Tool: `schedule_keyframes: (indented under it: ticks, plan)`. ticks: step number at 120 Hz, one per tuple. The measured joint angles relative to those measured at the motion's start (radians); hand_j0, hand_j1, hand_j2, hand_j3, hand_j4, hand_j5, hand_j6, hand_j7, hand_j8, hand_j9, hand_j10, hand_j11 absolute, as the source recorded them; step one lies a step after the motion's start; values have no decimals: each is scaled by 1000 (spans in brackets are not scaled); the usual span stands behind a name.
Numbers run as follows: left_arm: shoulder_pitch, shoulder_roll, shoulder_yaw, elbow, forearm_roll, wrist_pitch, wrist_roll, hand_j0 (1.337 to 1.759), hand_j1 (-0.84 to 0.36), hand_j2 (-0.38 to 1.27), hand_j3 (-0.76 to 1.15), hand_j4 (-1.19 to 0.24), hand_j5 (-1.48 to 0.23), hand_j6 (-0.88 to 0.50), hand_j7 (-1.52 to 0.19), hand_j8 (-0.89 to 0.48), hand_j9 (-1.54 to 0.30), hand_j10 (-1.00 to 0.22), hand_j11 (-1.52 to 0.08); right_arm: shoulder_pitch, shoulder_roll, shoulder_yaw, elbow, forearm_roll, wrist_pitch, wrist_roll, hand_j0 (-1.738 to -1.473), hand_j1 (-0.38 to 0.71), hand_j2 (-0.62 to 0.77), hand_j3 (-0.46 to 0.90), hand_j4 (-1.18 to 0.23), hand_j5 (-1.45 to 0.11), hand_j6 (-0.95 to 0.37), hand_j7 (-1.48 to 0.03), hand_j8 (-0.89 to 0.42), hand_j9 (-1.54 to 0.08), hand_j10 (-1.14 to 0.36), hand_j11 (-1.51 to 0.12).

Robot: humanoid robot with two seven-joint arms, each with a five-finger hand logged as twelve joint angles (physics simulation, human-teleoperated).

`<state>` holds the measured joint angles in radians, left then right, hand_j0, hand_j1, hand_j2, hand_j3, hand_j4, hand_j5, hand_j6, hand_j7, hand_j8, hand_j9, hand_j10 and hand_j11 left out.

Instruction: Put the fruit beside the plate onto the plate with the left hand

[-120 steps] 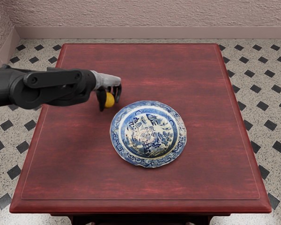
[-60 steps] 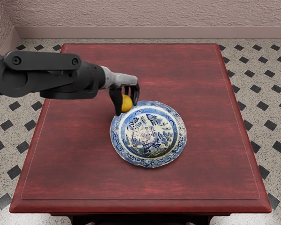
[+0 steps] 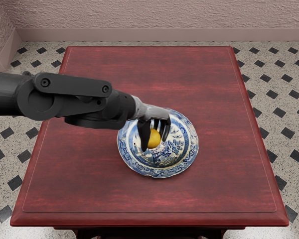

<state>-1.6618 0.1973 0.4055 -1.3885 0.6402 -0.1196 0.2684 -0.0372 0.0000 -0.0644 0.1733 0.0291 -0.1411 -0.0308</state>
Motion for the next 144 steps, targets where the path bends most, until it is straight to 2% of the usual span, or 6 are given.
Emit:
schedule_keyframes:
  ticks: [29,69,86,117,129,144]
  plan:
    - [23,-31,2,46,1,6,1,1656,-215,282,0,-583,-768,-532,-769,-500,-773,-571,-774,0,0,0,0,0,0,0,-1658,-314,-6,0,-30,-38,-30,-38,-30,-38,-29,-38]
    - [30,-32,-8,89,-21,16,-2,1658,153,70,0,-186,-243,-177,-244,-170,-244,-184,-244,0,0,0,0,0,0,0,-1658,-314,-6,0,-30,-38,-30,-38,-30,-38,-30,-38]
    - [30,91,-58,60,-91,-21,-17,1658,251,35,0,-93,-122,-89,-122,-85,-122,-92,-122,0,0,0,0,0,0,0,-1658,-314,-6,0,-30,-38,-30,-38,-30,-38,-30,-38]
    - [53,401,-180,41,-537,-401,-30,1658,322,10,0,-27,-34,-26,-34,-25,-34,-26,-34,0,0,0,0,0,0,0,-1658,-314,-6,0,-30,-38,-30,-38,-30,-38,-29,-38]
    - [138,578,-193,43,-669,-457,-30,1658,332,6,0,-16,-21,-15,-21,-15,-21,-16,-21,0,0,0,0,0,0,0,-1658,-314,-6,0,-30,-38,-30,-38,-30,-38,-30,-38]
    - [270,684,-247,56,-728,-481,-30,1658,340,4,0,-9,-11,-8,-11,-8,-11,-9,-11,0,0,0,0,0,0,0,-1658,-314,-6,0,-30,-38,-30,-38,-30,-38,-29,-38]
